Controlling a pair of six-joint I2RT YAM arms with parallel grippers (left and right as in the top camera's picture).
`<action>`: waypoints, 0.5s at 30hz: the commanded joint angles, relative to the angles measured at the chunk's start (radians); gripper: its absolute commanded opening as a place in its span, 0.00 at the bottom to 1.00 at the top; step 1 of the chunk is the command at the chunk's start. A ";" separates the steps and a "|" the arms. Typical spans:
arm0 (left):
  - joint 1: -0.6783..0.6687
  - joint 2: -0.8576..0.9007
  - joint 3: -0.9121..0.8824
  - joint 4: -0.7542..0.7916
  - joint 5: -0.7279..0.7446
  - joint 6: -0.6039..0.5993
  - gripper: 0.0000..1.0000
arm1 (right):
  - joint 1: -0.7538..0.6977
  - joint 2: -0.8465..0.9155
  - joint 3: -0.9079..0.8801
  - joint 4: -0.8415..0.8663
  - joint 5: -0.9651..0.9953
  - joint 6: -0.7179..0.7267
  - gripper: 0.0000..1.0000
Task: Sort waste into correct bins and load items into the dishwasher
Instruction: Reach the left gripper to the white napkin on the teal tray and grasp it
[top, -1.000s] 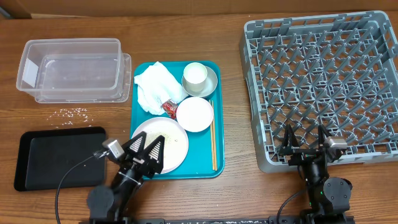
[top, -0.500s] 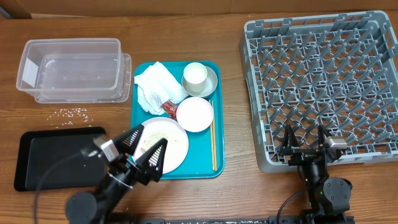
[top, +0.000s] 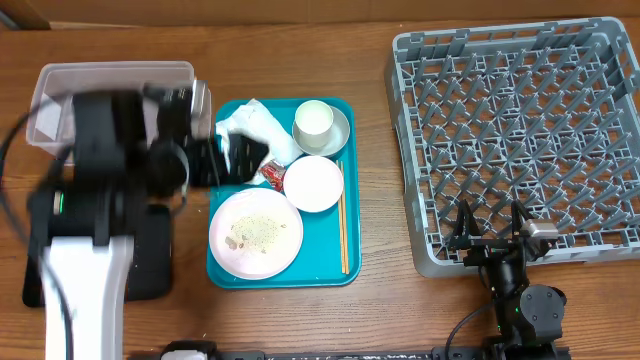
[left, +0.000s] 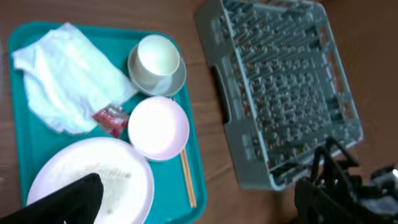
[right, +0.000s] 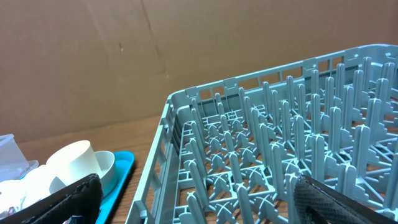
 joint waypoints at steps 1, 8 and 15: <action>-0.031 0.140 0.136 -0.019 0.033 0.065 1.00 | -0.002 -0.010 -0.010 0.003 0.000 -0.002 1.00; -0.180 0.342 0.198 -0.045 -0.719 -0.190 1.00 | -0.002 -0.010 -0.010 0.003 0.000 -0.002 1.00; -0.183 0.547 0.198 0.001 -0.697 -0.269 1.00 | -0.002 -0.010 -0.010 0.003 0.000 -0.002 1.00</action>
